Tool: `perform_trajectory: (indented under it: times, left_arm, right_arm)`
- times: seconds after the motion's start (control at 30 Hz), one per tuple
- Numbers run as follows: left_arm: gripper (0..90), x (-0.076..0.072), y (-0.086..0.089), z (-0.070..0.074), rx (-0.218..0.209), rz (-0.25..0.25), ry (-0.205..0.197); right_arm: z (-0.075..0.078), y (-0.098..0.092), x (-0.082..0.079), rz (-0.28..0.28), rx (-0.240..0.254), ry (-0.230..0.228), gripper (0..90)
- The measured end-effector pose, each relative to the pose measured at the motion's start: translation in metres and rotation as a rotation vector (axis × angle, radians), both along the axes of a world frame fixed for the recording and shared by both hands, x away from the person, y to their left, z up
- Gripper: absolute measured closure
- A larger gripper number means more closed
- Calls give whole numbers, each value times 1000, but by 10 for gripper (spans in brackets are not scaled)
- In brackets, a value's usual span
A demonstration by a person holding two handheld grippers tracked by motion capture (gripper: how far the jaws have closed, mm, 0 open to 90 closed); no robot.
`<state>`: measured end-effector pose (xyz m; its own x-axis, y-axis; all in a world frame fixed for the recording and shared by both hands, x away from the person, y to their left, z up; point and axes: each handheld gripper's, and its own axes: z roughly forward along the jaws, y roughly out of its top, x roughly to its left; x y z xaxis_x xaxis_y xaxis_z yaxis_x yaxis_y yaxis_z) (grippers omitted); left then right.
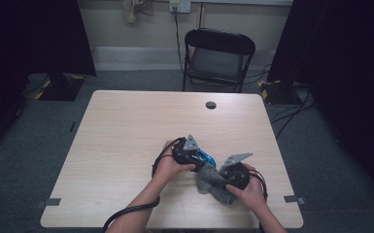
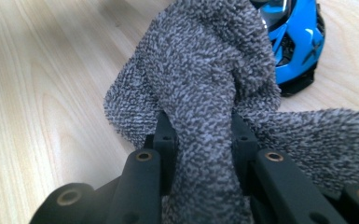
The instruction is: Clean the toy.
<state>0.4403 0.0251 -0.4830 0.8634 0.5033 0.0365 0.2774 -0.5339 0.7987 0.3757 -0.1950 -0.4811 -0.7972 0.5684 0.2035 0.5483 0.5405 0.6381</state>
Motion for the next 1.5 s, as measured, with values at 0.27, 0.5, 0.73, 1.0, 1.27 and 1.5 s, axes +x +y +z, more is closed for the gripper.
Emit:
perform_trajectory:
  times: [0.27, 0.5, 0.73, 1.0, 1.27, 1.5]
  left_arm:
    - [223, -1, 0, -1, -6, 5, -9]
    - [230, -1, 2, -1, -15, 5, -12]
    - [231, -1, 2, -2, -17, 4, -14]
    - [231, -1, 2, -2, -19, 2, -15]
    - [231, -2, 1, -2, -24, 4, -15]
    - [231, -2, 1, -2, -25, 4, -15]
  right_arm:
    - [-1, 1, 7, -15, 8, 41, 720]
    - [0, 0, 9, -29, -12, 27, 719]
    - [1, -6, 12, -56, -26, 20, 719]
    - [1, -15, 16, -94, -23, 20, 720]
    - [0, -21, 20, -133, -23, 21, 719]
    - [0, -26, 27, -165, -18, 19, 719]
